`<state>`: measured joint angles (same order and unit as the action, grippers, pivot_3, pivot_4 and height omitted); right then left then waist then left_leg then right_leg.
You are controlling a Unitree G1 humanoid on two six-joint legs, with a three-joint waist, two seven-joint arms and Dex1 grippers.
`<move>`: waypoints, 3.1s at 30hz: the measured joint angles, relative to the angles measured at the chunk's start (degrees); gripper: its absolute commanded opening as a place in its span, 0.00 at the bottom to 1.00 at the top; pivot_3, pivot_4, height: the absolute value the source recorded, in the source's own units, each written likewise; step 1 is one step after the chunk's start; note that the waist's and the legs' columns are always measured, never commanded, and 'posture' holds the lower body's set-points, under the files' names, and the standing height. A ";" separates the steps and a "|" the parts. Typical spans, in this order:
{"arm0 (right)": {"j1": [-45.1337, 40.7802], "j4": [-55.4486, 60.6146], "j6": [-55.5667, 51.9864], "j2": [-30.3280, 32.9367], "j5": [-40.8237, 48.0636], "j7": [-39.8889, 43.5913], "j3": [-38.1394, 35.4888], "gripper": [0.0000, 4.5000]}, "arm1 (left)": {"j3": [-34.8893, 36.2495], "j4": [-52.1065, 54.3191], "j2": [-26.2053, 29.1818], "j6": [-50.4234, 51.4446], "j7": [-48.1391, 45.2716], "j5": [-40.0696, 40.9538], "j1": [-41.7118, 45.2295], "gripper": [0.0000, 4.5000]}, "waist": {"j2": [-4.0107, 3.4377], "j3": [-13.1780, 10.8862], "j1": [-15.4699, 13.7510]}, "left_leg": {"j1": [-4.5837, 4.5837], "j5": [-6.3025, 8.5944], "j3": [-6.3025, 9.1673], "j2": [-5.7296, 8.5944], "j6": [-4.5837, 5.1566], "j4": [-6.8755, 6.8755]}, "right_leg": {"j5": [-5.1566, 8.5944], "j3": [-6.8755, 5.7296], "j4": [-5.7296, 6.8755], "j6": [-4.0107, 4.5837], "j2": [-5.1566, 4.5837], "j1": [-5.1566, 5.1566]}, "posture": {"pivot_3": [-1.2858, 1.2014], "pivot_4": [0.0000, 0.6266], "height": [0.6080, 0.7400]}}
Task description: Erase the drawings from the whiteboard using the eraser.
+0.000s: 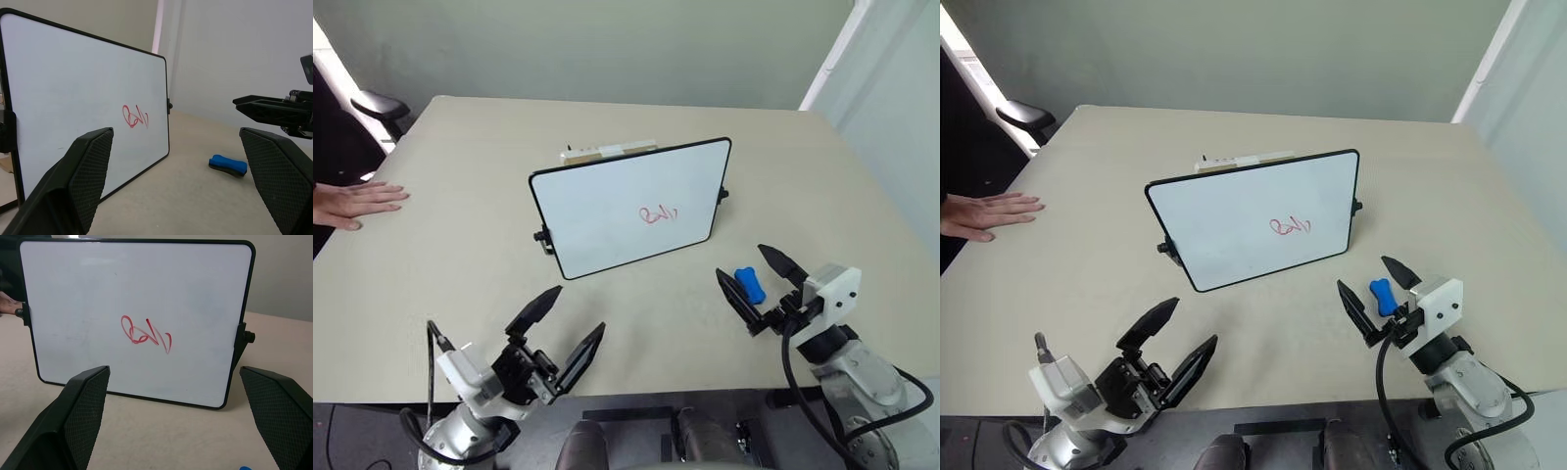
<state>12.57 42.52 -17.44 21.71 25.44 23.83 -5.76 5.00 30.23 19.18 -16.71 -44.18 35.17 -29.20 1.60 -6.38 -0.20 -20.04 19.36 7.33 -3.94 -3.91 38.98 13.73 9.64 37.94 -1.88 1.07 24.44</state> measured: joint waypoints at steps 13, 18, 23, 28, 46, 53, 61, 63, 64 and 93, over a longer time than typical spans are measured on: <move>0.95 2.01 -1.46 0.79 0.07 -1.50 -1.05 1.00 | 0.57 2.72 0.15 1.09 0.19 1.59 -1.60 1.00 | 0.00 0.00 0.01 | 0.00 0.01 -0.01 0.00 -0.02 0.01 | 0.00 0.00 -0.01 0.00 0.00 -0.01 | 0.52 0.24 1.00; 1.59 3.14 -3.38 0.75 0.65 -3.27 -2.93 1.00 | -0.94 3.96 -0.07 1.07 -0.41 1.25 -3.16 1.00 | 0.00 0.00 0.02 | 0.01 0.01 -0.01 0.00 -0.01 0.02 | 0.00 0.01 0.00 0.00 0.00 -0.01 | 0.52 0.24 1.00; 1.70 3.07 -7.12 0.85 2.13 -4.38 -3.68 1.00 | -0.25 4.03 0.04 1.06 -0.43 1.65 -2.83 1.00 | 0.00 0.00 0.02 | 0.01 0.01 -0.01 0.00 -0.01 0.02 | 0.00 0.01 0.00 0.00 0.00 -0.01 | 0.52 0.24 1.00; 1.13 3.13 -11.17 1.19 4.10 -5.49 -5.27 1.00 | 0.03 4.05 0.02 0.98 -0.46 1.75 -3.44 1.00 | 0.00 0.00 0.01 | 0.00 0.02 -0.01 0.00 -0.02 0.00 | 0.04 0.01 0.00 0.03 0.00 0.01 | 0.52 0.24 1.00; -8.86 -11.37 -29.66 8.49 7.41 -6.95 -7.60 1.00 | -0.38 2.42 -0.46 0.79 -0.82 -0.32 -2.38 1.00 | -0.01 -0.01 0.00 | -0.02 0.02 -0.02 0.00 -0.01 0.00 | 0.04 0.01 0.00 0.02 0.00 0.02 | 0.52 0.24 1.00; -14.62 -19.73 -33.12 11.53 6.09 -5.29 -5.90 1.00 | -0.81 2.24 -0.57 0.64 -0.79 -0.66 -2.40 1.00 | -0.03 -0.02 -0.01 | -0.02 0.02 -0.02 0.00 -0.01 0.00 | 0.03 0.01 0.01 0.01 0.00 0.02 | 0.52 0.24 1.00; -16.52 -20.90 -34.62 11.81 5.91 -2.95 -4.06 1.00 | -0.78 2.19 -0.56 0.63 -0.76 -0.66 -2.34 1.00 | -0.03 -0.02 -0.10 | -0.04 0.03 -0.04 0.00 0.01 0.00 | 0.03 0.01 0.00 -0.01 0.00 0.01 | 0.52 0.24 1.00; -16.50 -20.84 -34.90 11.81 5.91 -2.78 -4.06 1.00 | -0.70 1.92 -0.55 0.64 -0.77 -0.64 -2.25 1.00 | -0.03 -0.02 -0.10 | -0.03 0.03 -0.04 0.00 0.02 0.00 | 0.03 0.01 0.00 -0.01 0.00 0.01 | 0.52 0.24 1.00; -16.46 -20.81 -35.03 11.81 5.91 -2.69 -4.06 1.00 | -0.62 1.65 -0.54 0.64 -0.77 -0.63 -2.16 1.00 | -0.03 -0.02 -0.10 | -0.03 0.03 -0.04 0.00 0.02 0.00 | 0.03 0.01 0.01 -0.01 0.00 0.01 | 0.52 0.24 1.00; -19.89 -10.30 -35.36 8.39 1.31 -2.79 0.14 0.22 | -1.24 0.44 -0.53 0.64 -0.83 -1.11 -1.60 1.00 | -0.05 -0.03 0.10 | 0.01 0.04 -0.06 0.00 0.05 0.02 | -0.02 0.01 0.04 -0.10 0.02 0.00 | 0.52 0.24 1.00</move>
<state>-7.32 32.22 -52.79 30.10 26.75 21.04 -5.62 3.76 30.68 18.65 -16.07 -45.00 34.05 -30.81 1.56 -6.40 -0.10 -20.02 19.39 7.28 -3.94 -3.86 39.00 13.71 9.65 37.98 -1.98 1.10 24.44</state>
